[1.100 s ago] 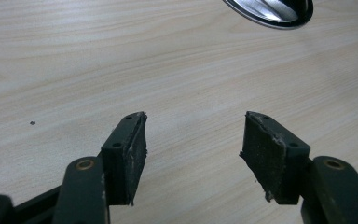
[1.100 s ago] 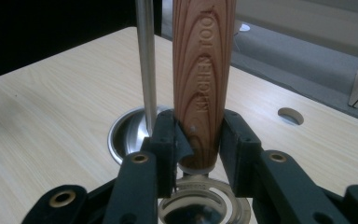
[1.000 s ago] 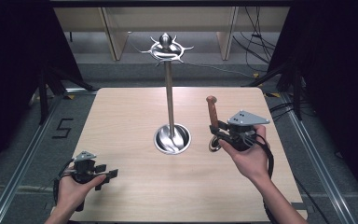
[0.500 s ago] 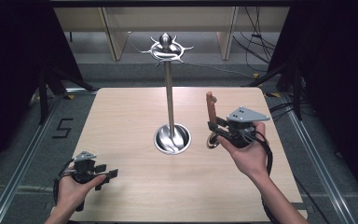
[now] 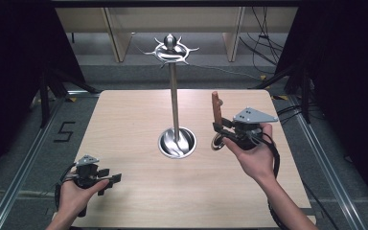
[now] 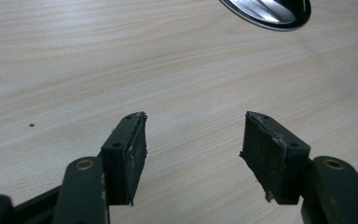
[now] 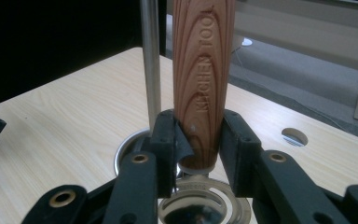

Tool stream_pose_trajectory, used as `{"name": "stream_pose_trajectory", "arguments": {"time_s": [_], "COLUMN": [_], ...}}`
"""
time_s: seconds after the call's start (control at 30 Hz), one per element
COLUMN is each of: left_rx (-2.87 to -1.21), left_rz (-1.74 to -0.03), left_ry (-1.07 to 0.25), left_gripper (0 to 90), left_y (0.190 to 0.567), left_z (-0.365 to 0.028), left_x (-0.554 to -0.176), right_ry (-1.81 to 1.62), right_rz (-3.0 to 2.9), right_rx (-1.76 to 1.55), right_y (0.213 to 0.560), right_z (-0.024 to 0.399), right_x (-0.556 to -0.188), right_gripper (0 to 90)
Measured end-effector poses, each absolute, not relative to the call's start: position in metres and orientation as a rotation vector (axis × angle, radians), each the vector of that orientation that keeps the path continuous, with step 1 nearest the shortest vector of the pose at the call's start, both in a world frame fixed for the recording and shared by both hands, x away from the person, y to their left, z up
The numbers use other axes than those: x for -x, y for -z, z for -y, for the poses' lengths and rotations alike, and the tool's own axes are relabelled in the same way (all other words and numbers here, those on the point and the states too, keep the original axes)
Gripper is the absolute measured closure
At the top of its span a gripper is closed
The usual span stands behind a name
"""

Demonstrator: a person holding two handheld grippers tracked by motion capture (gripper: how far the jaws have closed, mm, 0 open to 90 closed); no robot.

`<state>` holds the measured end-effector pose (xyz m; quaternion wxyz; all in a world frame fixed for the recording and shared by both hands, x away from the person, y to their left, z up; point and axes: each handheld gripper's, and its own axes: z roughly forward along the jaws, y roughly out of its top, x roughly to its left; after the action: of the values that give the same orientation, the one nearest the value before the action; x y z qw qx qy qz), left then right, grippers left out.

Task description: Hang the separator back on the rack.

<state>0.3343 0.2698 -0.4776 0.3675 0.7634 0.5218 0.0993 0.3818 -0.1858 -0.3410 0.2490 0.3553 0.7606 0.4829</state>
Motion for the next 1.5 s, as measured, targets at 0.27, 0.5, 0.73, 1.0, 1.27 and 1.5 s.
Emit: {"name": "stream_pose_trajectory", "arguments": {"time_s": [0.27,0.5,0.73,1.0,1.27,1.5], "left_rx": [-1.958,-1.913,-1.911,-1.908,-1.91,-1.91], "left_rz": [-1.342,-1.35,-1.35,-1.348,-1.352,-1.345], "left_ry": [-0.255,-0.257,-0.261,-0.264,-0.266,-0.262], "left_gripper": [39.1,39.0,39.0,39.1,39.0,39.0], "left_y": [0.478,0.479,0.479,0.478,0.478,0.478], "left_z": [-0.27,-0.267,-0.267,-0.267,-0.267,-0.267], "left_x": [-0.334,-0.334,-0.334,-0.334,-0.334,-0.334], "right_ry": [-1.346,-1.342,-1.359,-1.361,-1.36,-1.386], "right_rz": [-2.064,-2.052,-2.049,-2.037,-2.035,-2.04], "right_rx": [-0.96,-0.931,-0.941,-0.91,-0.903,-0.91], "right_y": [0.335,0.329,0.326,0.319,0.315,0.313], "right_z": [0.183,0.182,0.178,0.18,0.178,0.173], "right_x": [-0.383,-0.384,-0.384,-0.387,-0.388,-0.388], "right_gripper": [69.4,69.5,69.5,69.4,69.5,69.5]}}
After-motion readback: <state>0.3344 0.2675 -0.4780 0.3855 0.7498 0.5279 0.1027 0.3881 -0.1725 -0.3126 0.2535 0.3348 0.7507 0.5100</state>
